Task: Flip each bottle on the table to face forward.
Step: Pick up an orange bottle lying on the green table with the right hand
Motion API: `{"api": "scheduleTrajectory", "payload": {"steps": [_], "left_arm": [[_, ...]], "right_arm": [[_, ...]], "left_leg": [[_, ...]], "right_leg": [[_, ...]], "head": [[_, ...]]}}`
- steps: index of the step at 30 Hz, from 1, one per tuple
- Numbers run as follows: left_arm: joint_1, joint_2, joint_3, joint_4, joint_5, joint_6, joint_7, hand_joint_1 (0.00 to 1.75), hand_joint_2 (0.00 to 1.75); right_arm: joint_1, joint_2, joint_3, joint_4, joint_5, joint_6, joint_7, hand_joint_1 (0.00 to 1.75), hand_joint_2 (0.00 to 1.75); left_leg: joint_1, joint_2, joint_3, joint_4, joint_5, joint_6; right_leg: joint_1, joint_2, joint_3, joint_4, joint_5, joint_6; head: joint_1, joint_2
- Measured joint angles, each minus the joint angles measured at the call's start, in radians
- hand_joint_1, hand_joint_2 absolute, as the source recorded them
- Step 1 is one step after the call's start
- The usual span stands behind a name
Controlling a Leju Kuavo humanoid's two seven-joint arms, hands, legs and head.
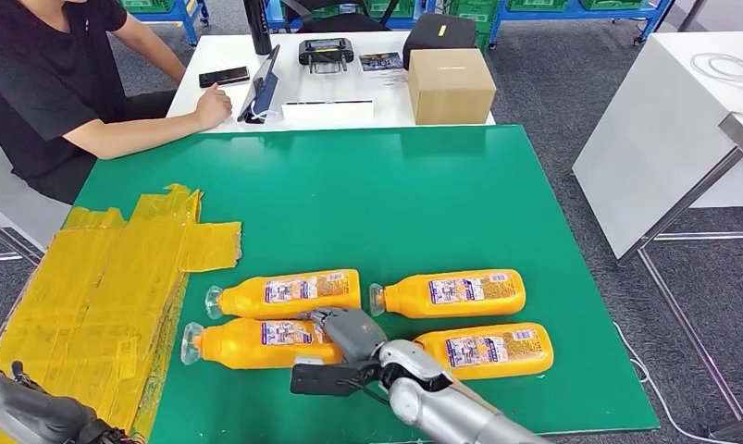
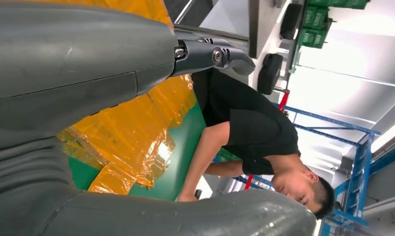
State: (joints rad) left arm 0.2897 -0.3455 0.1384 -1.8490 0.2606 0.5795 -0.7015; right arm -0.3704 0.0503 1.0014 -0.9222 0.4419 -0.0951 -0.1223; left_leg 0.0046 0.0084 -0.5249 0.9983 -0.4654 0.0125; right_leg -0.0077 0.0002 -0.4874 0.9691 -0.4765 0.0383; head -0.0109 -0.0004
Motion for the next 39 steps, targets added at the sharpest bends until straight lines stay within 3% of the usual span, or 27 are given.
{"api": "scheduleTrajectory", "payload": {"steps": [6, 15, 17, 19, 23, 28, 34, 39], "left_arm": [[0.016, -0.002, 0.017, -0.005, -0.023, 0.015, 0.000, 0.00, 0.00], [0.026, -0.002, 0.024, -0.023, -0.057, 0.024, 0.000, 0.00, 0.00], [0.031, -0.002, 0.023, -0.026, -0.045, 0.003, 0.000, 0.00, 0.87], [0.035, -0.003, 0.022, -0.019, 0.002, -0.093, 0.000, 0.00, 1.75], [0.014, -0.006, 0.015, 0.069, 0.145, -0.422, 0.031, 0.00, 1.75], [-0.006, -0.010, -0.004, 0.158, 0.188, -0.681, 0.091, 0.00, 1.75], [-0.005, -0.012, -0.054, 0.184, 0.101, -0.811, 0.090, 0.00, 1.75], [-0.003, -0.012, -0.084, 0.187, 0.069, -0.849, 0.087, 0.00, 1.75]], "right_arm": [[0.225, -0.006, -0.111, -0.286, -0.026, -0.035, -0.102, 1.75, 1.75], [0.335, -0.005, -0.207, -0.503, -0.030, -0.039, -0.169, 1.75, 1.75], [0.357, -0.003, -0.224, -0.539, -0.032, -0.039, -0.187, 1.75, 1.75], [0.377, 0.001, -0.243, -0.569, -0.035, -0.039, -0.198, 1.75, 1.75], [0.398, 0.010, -0.283, -0.609, -0.059, -0.034, -0.220, 1.75, 1.75], [0.412, 0.013, -0.333, -0.634, -0.095, -0.024, -0.255, 1.75, 1.75], [0.415, 0.032, -0.384, -0.639, -0.111, -0.009, -0.275, 1.75, 1.75], [0.416, 0.044, -0.405, -0.639, -0.111, -0.002, -0.282, 1.75, 1.75]], "left_leg": [[0.000, -0.001, -0.017, 0.001, 0.003, 0.000], [0.000, -0.001, -0.020, 0.000, 0.003, 0.001], [0.000, -0.001, -0.020, 0.000, 0.003, 0.001], [0.000, -0.001, -0.020, 0.001, 0.003, 0.001], [0.000, -0.001, -0.021, 0.000, 0.003, 0.000], [0.000, -0.001, -0.023, 0.001, 0.003, 0.001], [0.000, -0.001, -0.025, 0.001, 0.003, 0.001], [0.000, -0.001, -0.025, 0.001, 0.003, 0.001]], "right_leg": [[0.000, -0.002, -0.005, 0.001, 0.001, 0.000], [-0.001, -0.002, -0.009, 0.001, 0.001, 0.000], [-0.001, -0.002, -0.009, 0.001, 0.001, 0.000], [-0.001, -0.002, -0.011, 0.001, 0.001, 0.000], [-0.001, -0.002, -0.017, 0.000, 0.001, 0.000], [-0.001, -0.001, -0.012, 0.001, 0.002, 0.001], [-0.001, -0.002, -0.013, 0.001, 0.002, 0.001], [-0.001, -0.002, -0.014, 0.001, 0.002, 0.001]], "head": [[0.000, 0.000], [0.000, 0.000], [0.000, 0.000], [0.000, 0.000], [0.000, 0.000], [0.000, 0.000], [0.000, 0.000], [0.000, 0.000]]}}
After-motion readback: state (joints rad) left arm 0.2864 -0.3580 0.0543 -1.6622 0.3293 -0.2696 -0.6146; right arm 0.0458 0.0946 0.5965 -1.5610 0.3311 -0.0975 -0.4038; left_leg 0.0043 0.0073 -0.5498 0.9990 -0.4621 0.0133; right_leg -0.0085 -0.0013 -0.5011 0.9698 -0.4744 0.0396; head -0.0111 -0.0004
